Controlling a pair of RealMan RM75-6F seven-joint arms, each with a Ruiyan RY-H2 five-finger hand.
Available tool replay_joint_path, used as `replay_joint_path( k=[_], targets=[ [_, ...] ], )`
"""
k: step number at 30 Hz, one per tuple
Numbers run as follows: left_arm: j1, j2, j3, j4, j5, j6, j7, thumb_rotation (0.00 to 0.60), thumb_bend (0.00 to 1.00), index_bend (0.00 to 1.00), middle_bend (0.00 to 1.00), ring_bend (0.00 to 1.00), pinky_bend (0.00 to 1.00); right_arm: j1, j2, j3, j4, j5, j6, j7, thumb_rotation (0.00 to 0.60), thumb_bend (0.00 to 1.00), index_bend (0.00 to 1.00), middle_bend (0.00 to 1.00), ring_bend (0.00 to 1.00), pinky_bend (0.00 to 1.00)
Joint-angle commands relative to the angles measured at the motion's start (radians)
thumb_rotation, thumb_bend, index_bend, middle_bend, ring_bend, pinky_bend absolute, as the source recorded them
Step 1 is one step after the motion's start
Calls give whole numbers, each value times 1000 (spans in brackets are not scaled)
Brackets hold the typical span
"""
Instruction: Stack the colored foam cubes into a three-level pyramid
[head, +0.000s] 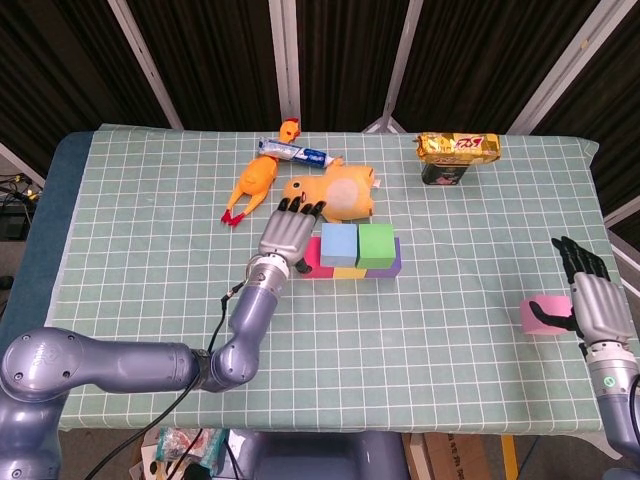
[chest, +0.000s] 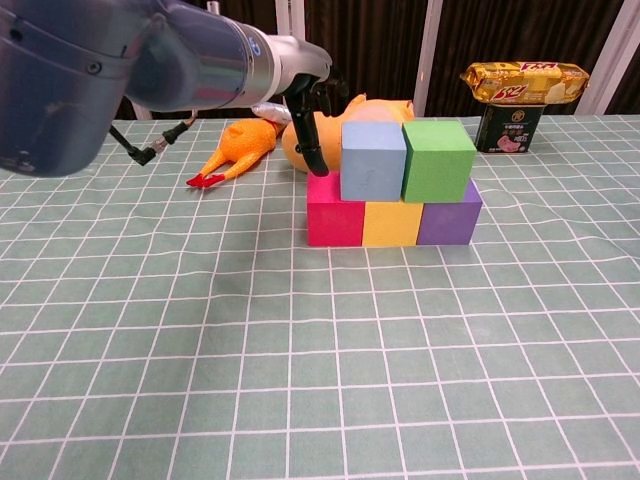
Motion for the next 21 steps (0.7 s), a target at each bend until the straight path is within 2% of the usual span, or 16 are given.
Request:
replay_joint_path(
  k=[1,11,21],
  targets=[
    [8,7,4,-13,1,7,-5,600,132,0,141,15,40,0,2,1,-1,0,1,0,600,298,0,0,0,0],
    [95,114,40,-167,46,73,-48,600,136,0,172,15,40,1,5,0,-5,2,-3,2,600,298,0,0,0,0],
    [161,171,92,-228,51,61,-77,600,137,0,173,15,40,1,2,-3,-10,5,1,-13,600,298,0,0,0,0]
  ],
)
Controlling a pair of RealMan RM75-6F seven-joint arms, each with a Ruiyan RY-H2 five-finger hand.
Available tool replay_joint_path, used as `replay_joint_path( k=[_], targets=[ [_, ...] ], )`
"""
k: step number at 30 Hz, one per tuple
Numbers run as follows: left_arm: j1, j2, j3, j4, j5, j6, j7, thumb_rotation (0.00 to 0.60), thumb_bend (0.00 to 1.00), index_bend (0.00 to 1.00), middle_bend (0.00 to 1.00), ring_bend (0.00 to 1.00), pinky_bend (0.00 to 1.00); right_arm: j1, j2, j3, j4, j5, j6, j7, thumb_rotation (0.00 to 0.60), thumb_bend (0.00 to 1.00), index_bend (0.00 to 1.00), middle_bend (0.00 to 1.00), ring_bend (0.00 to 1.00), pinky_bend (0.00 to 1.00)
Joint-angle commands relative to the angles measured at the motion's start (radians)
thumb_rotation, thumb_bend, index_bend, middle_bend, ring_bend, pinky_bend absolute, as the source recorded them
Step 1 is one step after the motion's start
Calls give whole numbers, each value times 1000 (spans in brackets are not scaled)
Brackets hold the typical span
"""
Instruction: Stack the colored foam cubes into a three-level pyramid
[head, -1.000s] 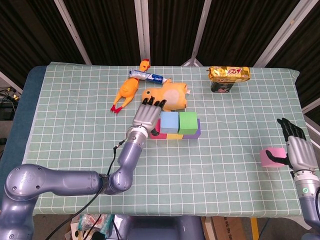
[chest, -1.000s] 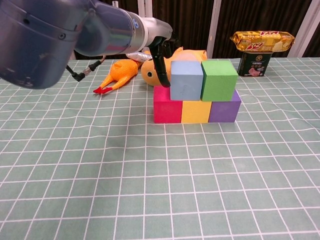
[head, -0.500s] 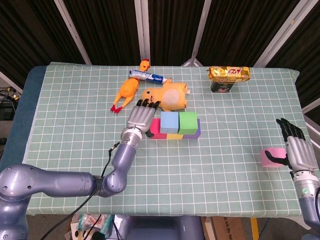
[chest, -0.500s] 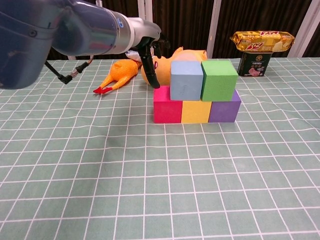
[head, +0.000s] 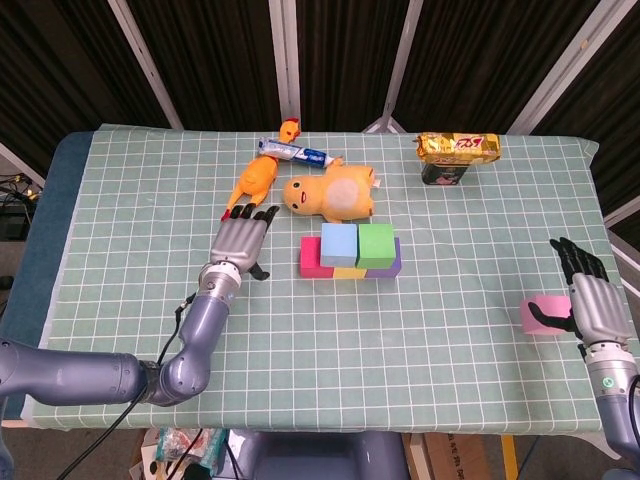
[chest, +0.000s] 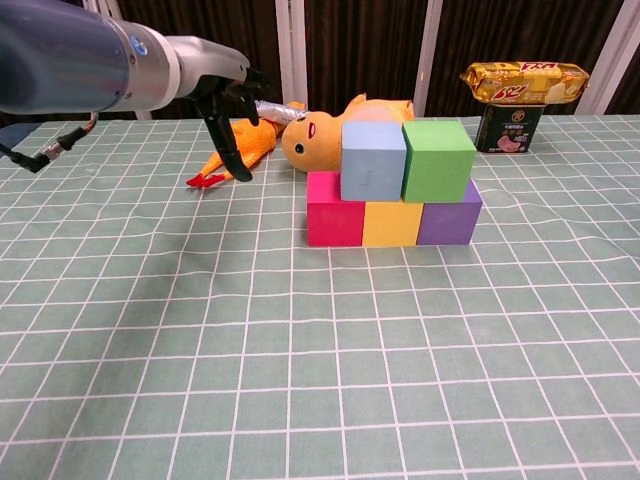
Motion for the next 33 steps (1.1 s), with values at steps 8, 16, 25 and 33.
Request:
replay_joint_path(
  k=[8,16,25,33],
  targets=[
    [32,-3,47,-14,18,-30,-26,600,140,0,171,16,40,1,-2,-3,-2,2,1,-9,600,298,0,0,0,0],
    [51,-50,91,32,10,-54,-38,600,151,0,171,16,41,0,1,1,-2,7,2,-2,600,298,0,0,0,0],
    [54,-103,100,87,21,-80,-49,600,154,0,171,16,41,1,0,1,0,8,-1,-1,600,298,0,0,0,0],
    [50,-138,97,109,37,-95,-55,600,158,3,166,18,42,2,-3,-1,0,7,-2,-1,600,298,0,0,0,0]
  ],
)
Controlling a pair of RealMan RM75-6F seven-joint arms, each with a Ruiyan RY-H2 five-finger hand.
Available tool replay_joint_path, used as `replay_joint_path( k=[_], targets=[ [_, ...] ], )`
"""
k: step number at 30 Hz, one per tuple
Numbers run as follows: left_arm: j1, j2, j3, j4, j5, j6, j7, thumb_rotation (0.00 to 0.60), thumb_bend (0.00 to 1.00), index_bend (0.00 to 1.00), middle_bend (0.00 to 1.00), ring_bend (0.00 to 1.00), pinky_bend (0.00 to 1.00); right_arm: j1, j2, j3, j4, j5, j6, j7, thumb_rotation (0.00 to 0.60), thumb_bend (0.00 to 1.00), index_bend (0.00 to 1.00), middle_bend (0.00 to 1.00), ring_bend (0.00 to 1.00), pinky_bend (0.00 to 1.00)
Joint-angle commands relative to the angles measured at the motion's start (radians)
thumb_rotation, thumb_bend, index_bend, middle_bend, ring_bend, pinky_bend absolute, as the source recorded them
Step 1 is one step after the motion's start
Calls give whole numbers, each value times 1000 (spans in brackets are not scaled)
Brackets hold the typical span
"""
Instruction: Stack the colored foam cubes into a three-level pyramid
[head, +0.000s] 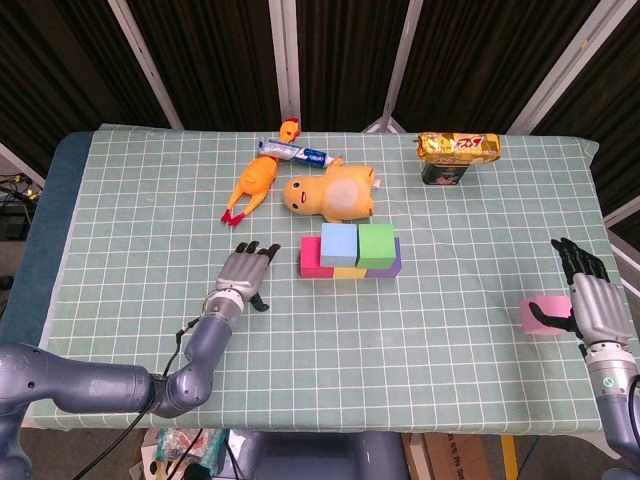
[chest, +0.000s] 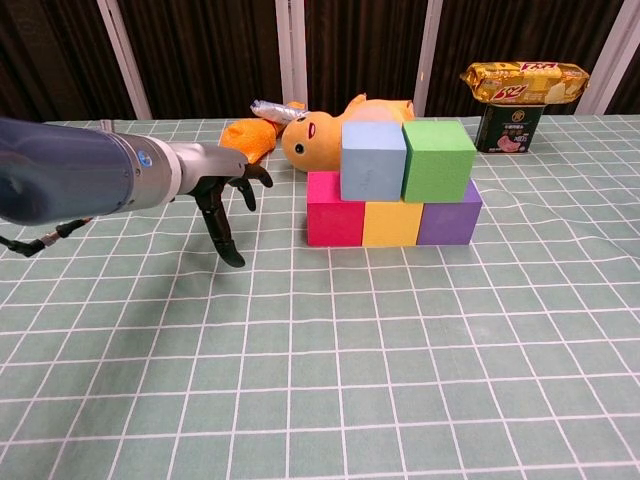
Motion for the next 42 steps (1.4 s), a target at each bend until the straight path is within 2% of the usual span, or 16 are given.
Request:
replay_joint_path(
  k=[1,19,42],
  targets=[
    [-1,-12,-1,8,7,-5,-4,600,158,3,165,18,42,0,0,0,-1,-1,0,1,600,298,0,0,0,0],
    [-27,-81,-6,60,-4,-30,18,600,159,3,162,18,42,-1,0,1,0,-2,0,11,600,298,0,0,0,0],
    [-37,-106,-16,82,5,-40,25,600,160,3,156,18,43,0,-2,-1,0,-1,-3,7,600,299,0,0,0,0]
  ],
)
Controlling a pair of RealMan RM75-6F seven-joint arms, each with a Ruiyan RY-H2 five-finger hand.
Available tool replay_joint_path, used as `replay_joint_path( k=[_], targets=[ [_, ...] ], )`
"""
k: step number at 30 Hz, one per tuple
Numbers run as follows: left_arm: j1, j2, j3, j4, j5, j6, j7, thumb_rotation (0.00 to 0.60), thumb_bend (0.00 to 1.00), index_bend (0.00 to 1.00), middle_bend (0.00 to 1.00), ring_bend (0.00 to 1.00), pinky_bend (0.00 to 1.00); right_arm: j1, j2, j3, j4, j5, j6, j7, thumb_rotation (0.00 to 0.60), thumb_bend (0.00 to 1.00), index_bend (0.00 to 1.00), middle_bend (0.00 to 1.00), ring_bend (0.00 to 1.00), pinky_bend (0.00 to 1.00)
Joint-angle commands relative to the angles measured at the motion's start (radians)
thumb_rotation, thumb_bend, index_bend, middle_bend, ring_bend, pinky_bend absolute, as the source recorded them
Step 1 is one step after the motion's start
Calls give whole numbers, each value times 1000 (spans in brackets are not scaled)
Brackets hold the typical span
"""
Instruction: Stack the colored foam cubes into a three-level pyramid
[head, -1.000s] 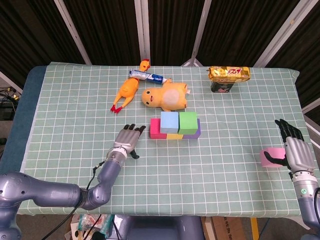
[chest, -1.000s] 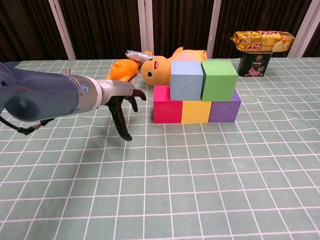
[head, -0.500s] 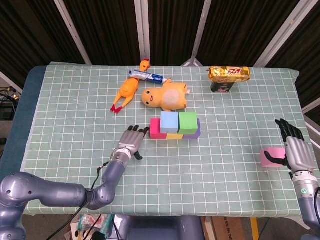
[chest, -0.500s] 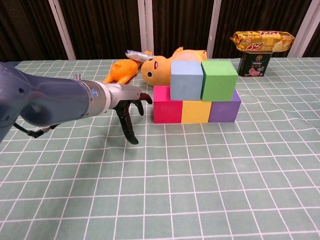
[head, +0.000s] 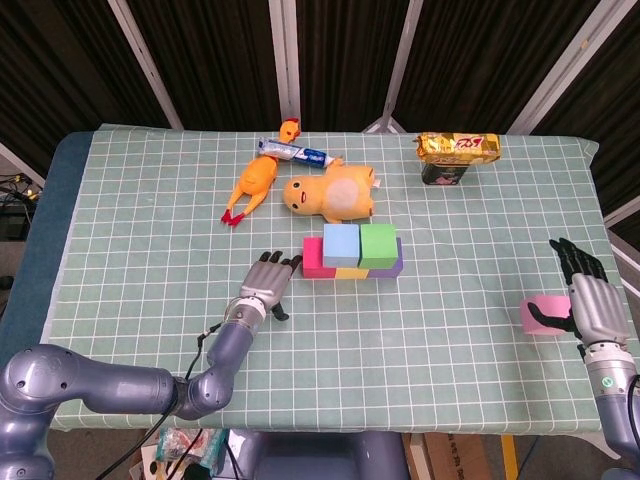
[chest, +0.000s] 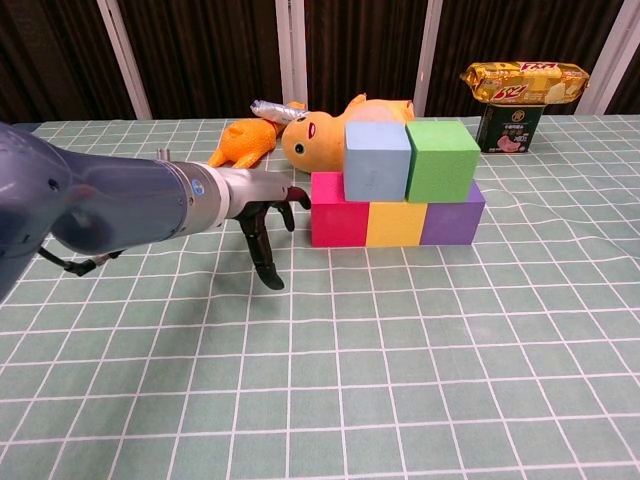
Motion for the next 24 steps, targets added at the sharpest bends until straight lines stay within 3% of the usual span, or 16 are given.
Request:
replay_joint_path(
  k=[1,14,24],
  targets=[
    [0,-1,0,1,-1,-2,-1,600,160,3,156,18,42,0,0,0,0,0,-1,0,600,298,0,0,0,0],
    [15,48,4,-47,0,24,5,600,160,3,157,18,43,0,3,1,-1,-2,-1,3,600,298,0,0,0,0],
    [112,222,10,-266,156,117,-88,600,160,4,157,18,43,0,1,-2,-7,-9,6,-7,600,299,0,0,0,0]
  ],
)
